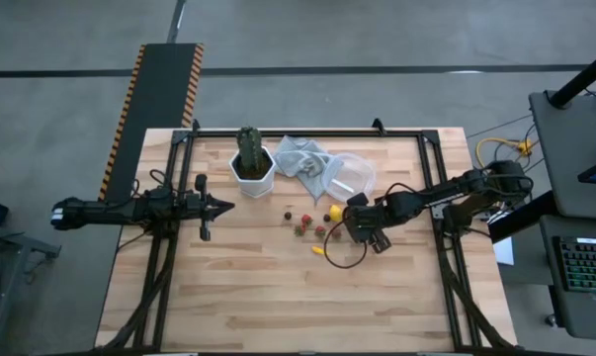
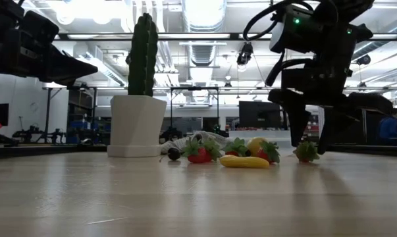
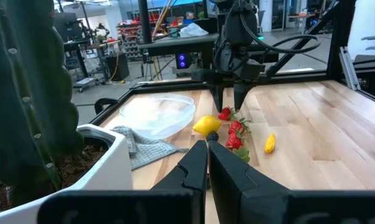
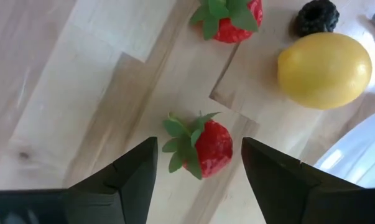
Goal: Pick and placing Produce into tupperware
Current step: Put the strawberry into the transparent bin
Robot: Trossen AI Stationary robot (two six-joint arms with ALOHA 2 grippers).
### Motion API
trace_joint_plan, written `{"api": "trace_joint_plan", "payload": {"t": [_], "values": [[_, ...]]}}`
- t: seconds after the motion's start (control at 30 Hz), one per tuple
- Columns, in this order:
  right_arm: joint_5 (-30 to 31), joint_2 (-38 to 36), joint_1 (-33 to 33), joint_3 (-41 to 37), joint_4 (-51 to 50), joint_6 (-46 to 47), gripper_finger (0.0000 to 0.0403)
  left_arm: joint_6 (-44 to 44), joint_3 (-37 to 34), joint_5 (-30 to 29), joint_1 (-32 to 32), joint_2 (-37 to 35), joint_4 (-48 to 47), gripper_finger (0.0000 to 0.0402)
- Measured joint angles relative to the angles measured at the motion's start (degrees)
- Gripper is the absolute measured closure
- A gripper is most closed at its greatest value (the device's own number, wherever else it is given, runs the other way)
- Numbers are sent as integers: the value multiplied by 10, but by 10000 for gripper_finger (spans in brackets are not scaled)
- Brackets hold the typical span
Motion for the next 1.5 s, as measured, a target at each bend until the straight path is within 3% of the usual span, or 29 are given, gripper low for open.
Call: {"api": "trace_joint_plan", "payload": {"t": [0.87, 1.5], "values": [[3, 1, 0, -33, 61, 0, 179, 0, 0, 0, 0, 0, 0, 402], [6, 1, -4, -33, 62, 0, 261, 0, 0, 0, 0, 0, 0, 402]]}}
